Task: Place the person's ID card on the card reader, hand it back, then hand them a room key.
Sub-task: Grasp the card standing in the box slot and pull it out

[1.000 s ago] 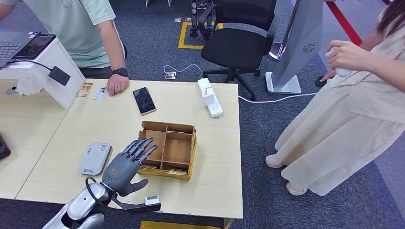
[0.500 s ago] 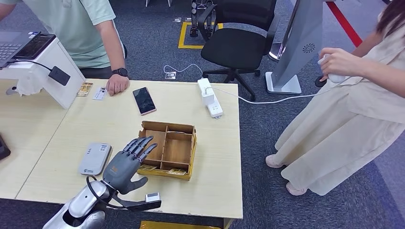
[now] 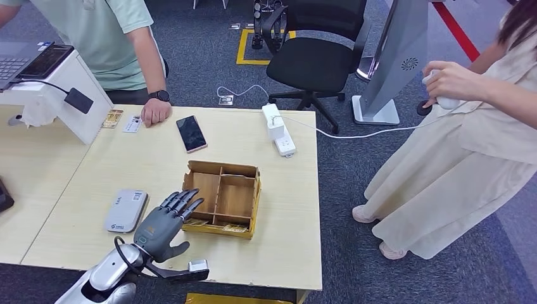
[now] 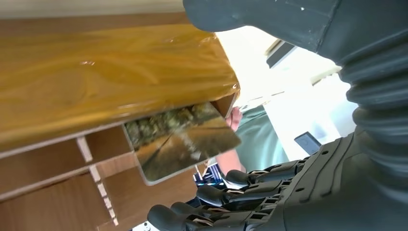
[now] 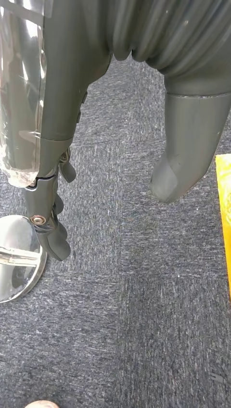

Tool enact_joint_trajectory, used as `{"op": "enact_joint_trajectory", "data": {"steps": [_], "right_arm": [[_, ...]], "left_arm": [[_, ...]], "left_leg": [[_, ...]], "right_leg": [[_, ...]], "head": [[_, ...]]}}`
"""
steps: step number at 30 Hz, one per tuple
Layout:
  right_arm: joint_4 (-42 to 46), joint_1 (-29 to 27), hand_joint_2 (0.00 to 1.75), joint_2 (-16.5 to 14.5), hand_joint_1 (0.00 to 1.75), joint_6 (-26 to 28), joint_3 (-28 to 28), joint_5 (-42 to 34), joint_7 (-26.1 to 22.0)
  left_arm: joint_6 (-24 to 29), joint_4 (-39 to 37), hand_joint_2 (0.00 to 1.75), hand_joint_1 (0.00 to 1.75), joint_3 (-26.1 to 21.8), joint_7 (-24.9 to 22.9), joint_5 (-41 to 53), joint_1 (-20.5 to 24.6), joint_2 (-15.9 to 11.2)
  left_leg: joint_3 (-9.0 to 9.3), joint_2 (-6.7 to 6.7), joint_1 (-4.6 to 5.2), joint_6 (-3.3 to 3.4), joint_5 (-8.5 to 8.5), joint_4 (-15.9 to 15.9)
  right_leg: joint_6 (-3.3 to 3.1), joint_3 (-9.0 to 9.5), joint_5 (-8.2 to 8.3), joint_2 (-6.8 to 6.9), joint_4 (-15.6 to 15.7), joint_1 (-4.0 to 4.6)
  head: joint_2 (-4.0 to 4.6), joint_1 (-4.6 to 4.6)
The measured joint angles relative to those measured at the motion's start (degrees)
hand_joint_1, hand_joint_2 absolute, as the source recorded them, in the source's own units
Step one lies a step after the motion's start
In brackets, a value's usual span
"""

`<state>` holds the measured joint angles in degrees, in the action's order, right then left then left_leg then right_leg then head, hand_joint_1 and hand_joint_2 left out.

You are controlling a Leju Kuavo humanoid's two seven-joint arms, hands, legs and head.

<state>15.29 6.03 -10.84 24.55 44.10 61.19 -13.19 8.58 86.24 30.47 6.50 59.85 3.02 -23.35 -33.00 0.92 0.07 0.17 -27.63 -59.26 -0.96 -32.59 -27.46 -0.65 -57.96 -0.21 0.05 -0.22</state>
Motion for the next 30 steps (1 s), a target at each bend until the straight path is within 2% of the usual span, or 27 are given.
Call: {"op": "enact_joint_trajectory", "data": {"steps": [17,21,23,25,27,30], "right_arm": [[-0.02,-0.03,1.75,0.00,0.00,0.02,-0.89,-1.03,0.03],[-0.02,-0.04,1.75,0.00,0.00,0.05,-0.92,-1.26,0.03],[-0.02,-0.05,0.87,0.00,0.00,0.08,-0.93,-1.50,0.02],[-0.02,-0.07,0.00,0.00,0.00,0.09,-0.95,-1.83,0.00],[-0.02,-0.10,0.00,0.00,0.00,0.12,-0.96,-2.19,-0.04],[-0.02,-0.13,0.00,0.00,0.00,0.22,-0.96,-2.51,-0.16]], "left_arm": [[0.87,0.51,1.75,0.02,-0.32,-0.01,0.04,-0.91,-1.19],[1.28,1.08,1.75,0.48,-0.54,0.01,-0.04,-1.11,-1.20],[1.82,1.94,1.75,0.62,-0.88,0.08,-0.27,-1.44,-1.20],[2.22,2.97,1.75,1.12,-1.39,0.28,-0.73,-1.86,-1.20],[2.57,4.09,1.75,1.60,-1.91,0.71,-1.21,-2.34,-1.20],[2.99,5.77,1.75,1.75,-2.34,1.31,-1.54,-3.07,-1.18]], "left_leg": [[0.00,0.00,0.00,0.00,0.00,0.00],[0.00,0.00,0.00,0.00,0.00,0.00],[0.00,0.00,0.00,0.00,0.00,0.00],[0.00,0.00,0.00,0.00,0.00,0.00],[0.00,0.00,0.00,0.00,0.00,0.00],[0.00,0.00,0.00,0.00,0.00,0.00]], "right_leg": [[0.00,0.00,0.00,0.01,0.00,0.00],[0.00,0.00,0.00,0.01,0.00,0.00],[0.00,0.00,0.00,0.00,0.00,0.00],[0.00,0.00,0.00,0.00,0.00,0.00],[0.00,0.00,0.00,0.00,0.00,0.00],[0.00,0.00,0.00,0.00,0.00,0.00]], "head": [[0.01,0.00],[0.01,0.00],[0.00,0.00],[-0.01,0.01],[0.00,0.00],[0.00,0.00]]}}
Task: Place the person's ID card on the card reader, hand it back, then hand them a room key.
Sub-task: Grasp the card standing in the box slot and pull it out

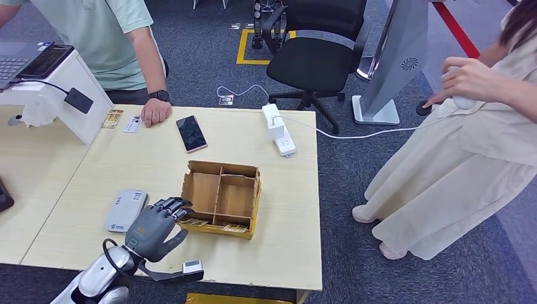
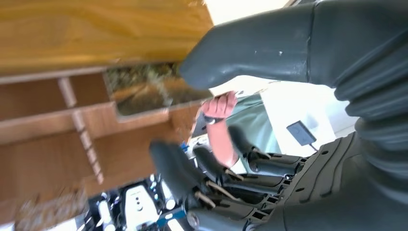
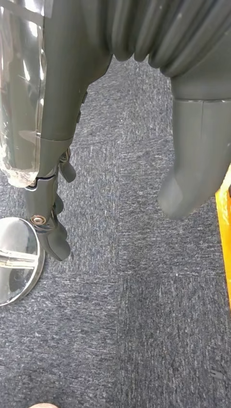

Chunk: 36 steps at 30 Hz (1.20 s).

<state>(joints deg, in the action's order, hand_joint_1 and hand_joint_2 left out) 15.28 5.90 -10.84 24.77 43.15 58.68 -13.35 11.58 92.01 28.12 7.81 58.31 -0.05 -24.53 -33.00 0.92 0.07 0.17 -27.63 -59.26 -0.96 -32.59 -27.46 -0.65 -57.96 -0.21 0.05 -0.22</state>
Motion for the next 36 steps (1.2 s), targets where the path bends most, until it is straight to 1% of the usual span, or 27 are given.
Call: {"op": "enact_joint_trajectory", "data": {"steps": [7,11,12,13,16,17,18,25,36], "right_arm": [[0.02,0.01,0.00,0.00,0.00,0.04,-0.02,-0.38,-0.04],[0.02,0.01,0.00,0.00,0.00,0.06,-0.11,-0.57,-0.03],[0.02,0.01,0.00,0.00,0.00,0.08,-0.16,-0.58,-0.02],[0.02,0.02,0.00,0.00,0.00,0.11,-0.21,-0.59,-0.02],[0.02,0.02,0.00,0.00,0.00,0.20,-0.36,-0.63,-0.02],[0.02,0.02,0.00,0.00,0.00,0.24,-0.38,-0.65,-0.02],[0.02,0.02,0.00,0.00,0.00,0.28,-0.39,-0.67,-0.02],[0.02,0.02,0.00,0.00,0.00,0.44,-0.44,-0.90,0.01],[0.02,-0.01,0.00,0.00,0.00,0.45,-0.95,-0.85,0.56]], "left_arm": [[-1.22,0.95,1.75,1.75,-0.11,0.79,0.05,-0.73,-0.27],[-2.52,0.89,1.75,1.71,-0.08,1.18,-0.53,-0.80,-0.55],[-2.82,0.85,1.75,1.68,-0.06,1.17,-0.62,-0.80,-0.72],[-3.01,0.81,1.75,1.59,-0.04,1.16,-0.66,-0.80,-0.91],[-3.15,0.63,1.75,0.37,-0.03,1.15,-0.69,-0.80,-1.29],[-3.14,0.58,1.75,0.03,-0.03,1.15,-0.69,-0.80,-1.37],[-3.09,0.55,1.75,0.00,-0.02,1.12,-0.69,-0.79,-1.42],[-1.76,0.53,1.75,0.00,-0.02,0.54,0.11,-0.77,-1.33],[0.41,0.56,1.75,0.00,-0.03,-0.22,2.08,-0.68,0.06]], "left_leg": [[0.00,0.00,0.00,0.00,0.00,0.00],[0.00,0.00,0.00,0.00,0.00,0.00],[0.00,0.00,0.00,0.00,0.00,0.00],[0.00,0.00,-0.01,0.00,0.00,0.00],[0.00,0.00,0.00,0.00,0.00,0.00],[0.00,0.00,0.00,0.00,0.00,0.00],[0.00,0.00,0.00,0.00,0.00,0.00],[0.00,0.00,0.00,0.00,0.00,0.00],[0.00,0.00,0.00,0.00,0.00,0.00]], "right_leg": [[0.00,0.00,0.00,0.01,0.00,0.00],[0.00,0.00,0.00,0.00,0.00,0.00],[0.00,0.00,0.00,0.00,0.00,0.00],[0.00,0.00,0.00,0.00,0.00,0.00],[0.00,0.00,0.00,0.01,0.00,0.00],[0.00,-0.01,0.00,0.00,0.00,0.00],[0.00,-0.01,0.00,0.00,0.00,0.00],[0.00,-0.01,0.00,0.00,0.00,0.00],[0.00,-0.02,0.00,0.00,0.00,0.00]], "head": [[0.00,-0.01],[-0.01,0.00],[-0.01,0.00],[0.00,0.00],[0.01,-0.01],[0.01,-0.01],[0.01,0.00],[0.01,0.00],[0.00,0.00]]}}
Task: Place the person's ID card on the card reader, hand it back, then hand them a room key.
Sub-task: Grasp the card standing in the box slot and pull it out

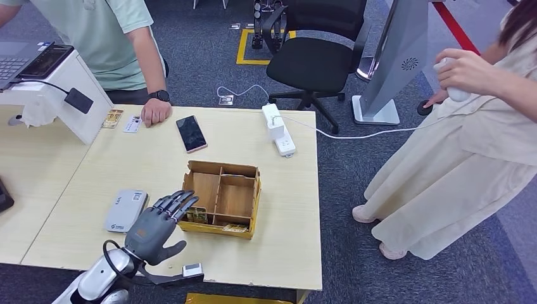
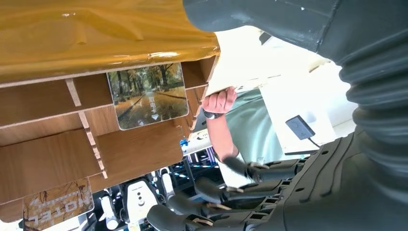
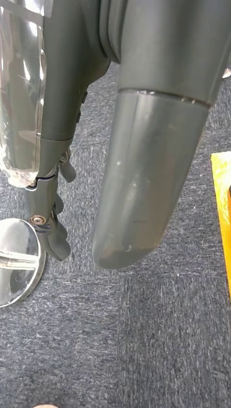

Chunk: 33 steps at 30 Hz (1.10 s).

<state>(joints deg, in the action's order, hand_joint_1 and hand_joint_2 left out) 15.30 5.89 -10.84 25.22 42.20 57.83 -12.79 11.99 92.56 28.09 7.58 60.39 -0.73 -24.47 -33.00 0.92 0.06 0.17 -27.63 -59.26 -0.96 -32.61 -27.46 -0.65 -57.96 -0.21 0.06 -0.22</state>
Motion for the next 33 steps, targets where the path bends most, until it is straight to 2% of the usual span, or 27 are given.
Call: {"op": "enact_joint_trajectory", "data": {"steps": [13,33], "right_arm": [[0.00,-0.03,0.00,0.00,0.00,0.00,-0.58,0.02,0.14],[0.00,-0.28,0.00,0.00,0.00,0.02,-0.64,-0.56,0.10]], "left_arm": [[-0.37,-0.03,1.75,0.00,0.02,0.13,0.45,1.39,1.10],[-1.89,-0.03,1.75,0.00,0.18,0.93,-0.05,0.17,0.05]], "left_leg": [[0.00,-0.01,0.00,0.00,0.00,0.00],[-0.02,0.00,0.00,0.00,0.00,0.00]], "right_leg": [[0.00,0.00,0.01,-0.01,0.00,0.00],[0.00,-0.01,0.00,0.00,0.00,0.00]], "head": [[0.01,0.01],[0.00,0.00]]}}
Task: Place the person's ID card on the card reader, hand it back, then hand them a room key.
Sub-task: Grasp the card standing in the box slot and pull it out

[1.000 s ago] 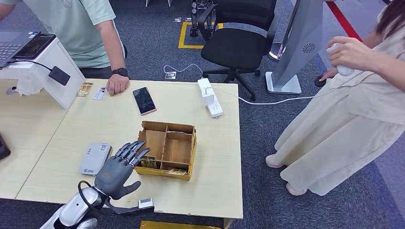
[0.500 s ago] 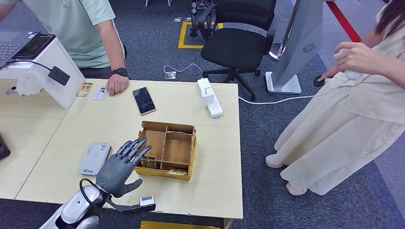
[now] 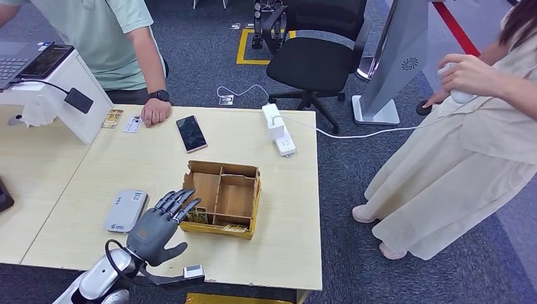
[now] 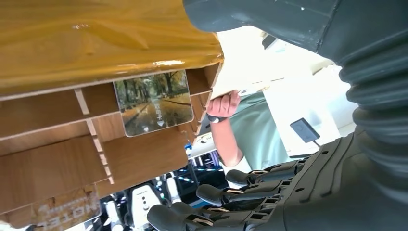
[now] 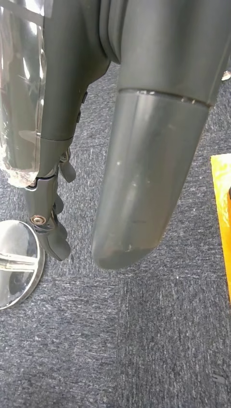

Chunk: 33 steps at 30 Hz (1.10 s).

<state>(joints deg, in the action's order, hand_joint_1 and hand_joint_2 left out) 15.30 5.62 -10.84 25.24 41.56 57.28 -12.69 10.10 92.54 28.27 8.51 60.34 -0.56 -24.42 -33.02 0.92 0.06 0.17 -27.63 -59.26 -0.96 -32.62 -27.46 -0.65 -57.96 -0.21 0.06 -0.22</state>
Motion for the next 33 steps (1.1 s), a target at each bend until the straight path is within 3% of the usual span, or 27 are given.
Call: {"op": "enact_joint_trajectory", "data": {"steps": [9,33], "right_arm": [[0.00,0.41,0.00,0.00,0.00,-0.08,-0.77,0.33,0.20],[0.00,0.40,0.00,0.00,0.00,-0.04,-1.26,-1.46,-0.36]], "left_arm": [[0.15,-1.55,1.75,0.00,0.36,0.17,0.81,2.01,-0.04],[-0.16,-1.23,1.75,0.00,4.43,1.13,-0.97,1.16,-0.43]], "left_leg": [[0.00,-0.01,0.00,0.00,0.00,0.00],[-0.02,0.00,0.00,0.00,0.00,0.00]], "right_leg": [[0.00,0.00,0.00,-0.01,0.00,0.00],[0.00,0.00,0.00,0.00,0.00,0.00]], "head": [[0.00,0.00],[0.00,0.00]]}}
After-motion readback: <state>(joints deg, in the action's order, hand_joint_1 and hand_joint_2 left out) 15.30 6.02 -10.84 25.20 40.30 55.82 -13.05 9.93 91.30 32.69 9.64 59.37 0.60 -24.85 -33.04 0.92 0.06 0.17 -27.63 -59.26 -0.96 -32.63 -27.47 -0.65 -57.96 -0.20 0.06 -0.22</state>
